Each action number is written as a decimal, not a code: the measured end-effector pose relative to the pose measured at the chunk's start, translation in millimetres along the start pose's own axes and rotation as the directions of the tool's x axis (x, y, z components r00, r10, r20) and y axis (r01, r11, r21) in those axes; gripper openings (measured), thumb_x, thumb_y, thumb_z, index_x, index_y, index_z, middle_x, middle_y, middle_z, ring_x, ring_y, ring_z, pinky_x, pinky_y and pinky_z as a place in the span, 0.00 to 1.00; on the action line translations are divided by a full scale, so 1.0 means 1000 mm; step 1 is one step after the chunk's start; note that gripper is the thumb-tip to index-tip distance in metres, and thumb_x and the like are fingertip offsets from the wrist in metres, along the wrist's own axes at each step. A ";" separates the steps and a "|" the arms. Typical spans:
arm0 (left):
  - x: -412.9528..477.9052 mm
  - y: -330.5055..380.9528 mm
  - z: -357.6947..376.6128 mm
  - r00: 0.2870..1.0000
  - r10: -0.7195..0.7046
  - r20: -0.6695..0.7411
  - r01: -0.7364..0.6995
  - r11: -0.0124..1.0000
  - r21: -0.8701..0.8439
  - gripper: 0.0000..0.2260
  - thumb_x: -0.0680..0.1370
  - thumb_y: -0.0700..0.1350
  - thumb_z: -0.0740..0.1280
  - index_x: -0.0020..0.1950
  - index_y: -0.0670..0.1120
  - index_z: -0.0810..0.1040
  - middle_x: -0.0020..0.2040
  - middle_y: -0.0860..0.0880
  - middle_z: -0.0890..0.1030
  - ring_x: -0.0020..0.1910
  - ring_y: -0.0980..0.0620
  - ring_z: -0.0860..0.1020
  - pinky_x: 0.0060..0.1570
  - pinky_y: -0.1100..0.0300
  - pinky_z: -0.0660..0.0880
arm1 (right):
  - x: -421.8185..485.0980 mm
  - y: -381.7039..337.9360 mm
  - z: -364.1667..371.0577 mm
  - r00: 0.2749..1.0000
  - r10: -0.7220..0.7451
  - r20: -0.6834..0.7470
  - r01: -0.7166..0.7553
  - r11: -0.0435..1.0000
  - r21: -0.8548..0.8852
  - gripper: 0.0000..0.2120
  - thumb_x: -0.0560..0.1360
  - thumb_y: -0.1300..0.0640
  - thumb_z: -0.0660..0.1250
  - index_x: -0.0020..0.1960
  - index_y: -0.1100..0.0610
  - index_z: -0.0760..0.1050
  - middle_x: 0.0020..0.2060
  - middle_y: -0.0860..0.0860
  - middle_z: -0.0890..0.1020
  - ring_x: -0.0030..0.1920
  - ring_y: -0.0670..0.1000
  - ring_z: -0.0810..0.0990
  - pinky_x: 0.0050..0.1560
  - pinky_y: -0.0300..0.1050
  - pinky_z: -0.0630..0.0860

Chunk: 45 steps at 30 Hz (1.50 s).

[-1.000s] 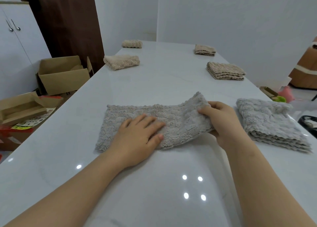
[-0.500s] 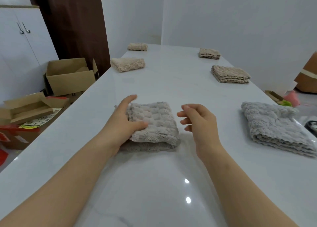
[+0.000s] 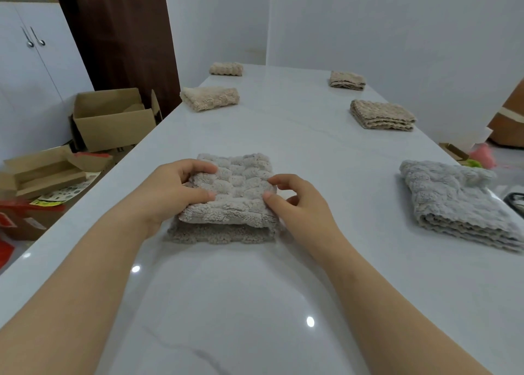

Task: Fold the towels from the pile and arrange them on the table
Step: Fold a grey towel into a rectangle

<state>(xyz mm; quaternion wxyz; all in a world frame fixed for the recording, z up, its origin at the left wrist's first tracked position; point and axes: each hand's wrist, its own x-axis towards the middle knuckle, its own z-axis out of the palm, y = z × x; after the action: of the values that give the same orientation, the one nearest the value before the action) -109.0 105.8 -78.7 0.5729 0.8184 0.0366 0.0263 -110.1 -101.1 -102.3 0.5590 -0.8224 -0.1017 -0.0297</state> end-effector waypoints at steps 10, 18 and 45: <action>0.003 -0.009 0.000 0.996 -0.016 -0.091 0.020 0.999 0.043 0.13 0.72 0.34 0.69 0.44 0.53 0.78 0.57 0.46 0.77 0.48 0.55 0.77 0.40 0.72 0.69 | 0.001 -0.002 0.007 0.999 -0.031 0.032 0.032 0.999 -0.028 0.18 0.72 0.47 0.66 0.62 0.39 0.69 0.55 0.40 0.72 0.44 0.42 0.78 0.52 0.41 0.73; -0.009 0.000 0.035 0.996 0.040 -0.080 -0.044 0.997 -0.056 0.14 0.71 0.35 0.71 0.44 0.55 0.78 0.47 0.58 0.77 0.42 0.58 0.78 0.36 0.73 0.73 | 0.008 -0.003 -0.017 0.993 0.094 -0.078 -0.084 0.990 0.116 0.11 0.68 0.60 0.64 0.46 0.45 0.73 0.51 0.48 0.75 0.38 0.47 0.75 0.40 0.41 0.71; -0.010 -0.010 0.047 0.960 0.145 0.239 -0.277 0.623 0.732 0.25 0.80 0.56 0.49 0.76 0.51 0.52 0.77 0.54 0.51 0.75 0.57 0.47 0.72 0.51 0.46 | 0.013 0.010 -0.009 0.964 -0.135 0.227 0.247 0.770 -0.588 0.21 0.80 0.49 0.53 0.72 0.48 0.62 0.74 0.42 0.59 0.73 0.42 0.52 0.68 0.42 0.48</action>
<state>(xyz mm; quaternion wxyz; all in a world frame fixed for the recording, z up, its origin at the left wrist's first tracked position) -115.4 64.4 -103.8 0.1717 0.9803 -0.0973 0.0112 -95.3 -110.9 -106.2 0.2460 -0.9434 -0.2176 -0.0470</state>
